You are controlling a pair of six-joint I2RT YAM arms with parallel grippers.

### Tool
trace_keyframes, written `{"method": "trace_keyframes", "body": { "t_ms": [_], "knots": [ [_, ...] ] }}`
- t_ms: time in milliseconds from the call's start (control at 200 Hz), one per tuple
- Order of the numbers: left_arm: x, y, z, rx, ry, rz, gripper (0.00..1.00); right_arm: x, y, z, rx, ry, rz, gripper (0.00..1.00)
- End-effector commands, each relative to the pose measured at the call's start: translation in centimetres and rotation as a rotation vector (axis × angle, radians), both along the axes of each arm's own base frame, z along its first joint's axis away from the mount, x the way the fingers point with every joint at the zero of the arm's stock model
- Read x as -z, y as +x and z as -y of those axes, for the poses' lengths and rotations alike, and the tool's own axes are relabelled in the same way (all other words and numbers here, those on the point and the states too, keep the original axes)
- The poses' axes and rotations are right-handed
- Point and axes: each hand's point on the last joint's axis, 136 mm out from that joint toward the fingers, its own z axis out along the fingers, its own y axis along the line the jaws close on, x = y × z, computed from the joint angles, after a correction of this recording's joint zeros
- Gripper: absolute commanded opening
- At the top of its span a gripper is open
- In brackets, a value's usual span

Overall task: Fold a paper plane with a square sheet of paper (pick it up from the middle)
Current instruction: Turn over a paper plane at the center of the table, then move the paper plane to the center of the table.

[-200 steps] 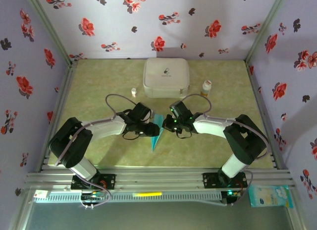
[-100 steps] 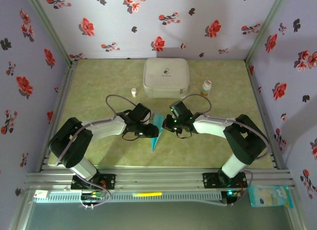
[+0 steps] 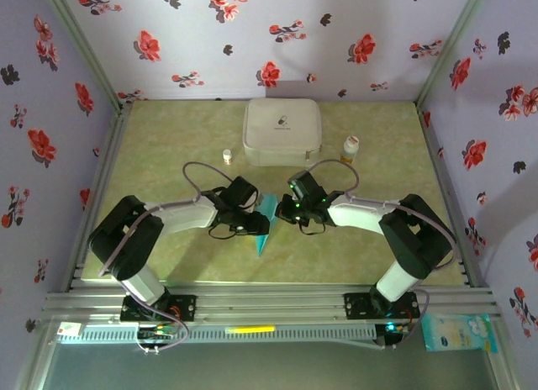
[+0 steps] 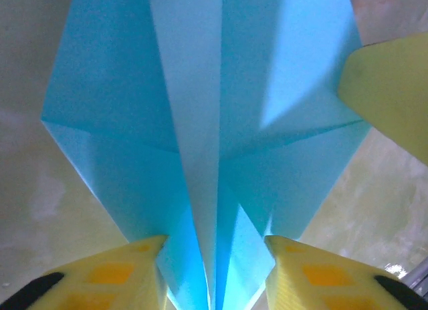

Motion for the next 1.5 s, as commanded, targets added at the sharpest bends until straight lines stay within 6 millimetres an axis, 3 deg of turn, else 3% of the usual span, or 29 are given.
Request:
{"method": "trace_keyframes", "body": {
  "t_ms": [0,730,910,1225,1360,1495],
  "knots": [
    [0.0,0.1,0.6,0.023,0.010,0.001,0.34,-0.5,0.3,-0.5,0.002,0.010,0.010,0.05],
    [1.5,0.3,0.0,0.055,0.156,0.040,0.14,-0.1,0.0,-0.2,0.002,-0.002,0.005,0.09],
    [1.2,0.6,-0.8,0.044,0.209,0.064,0.09,-0.7,0.2,0.1,-0.001,-0.014,0.028,0.21],
    [0.5,1.9,-3.9,-0.031,0.370,0.126,0.09,-2.0,0.7,5.3,0.111,-0.078,0.101,0.28],
    [0.8,2.0,-4.2,-0.043,0.405,0.115,0.10,-1.8,0.6,7.3,0.161,-0.071,0.101,0.28],
    [0.9,2.1,-3.7,-0.045,0.419,0.112,0.14,-1.8,0.4,8.1,0.177,-0.066,0.103,0.28]
  ]
}}
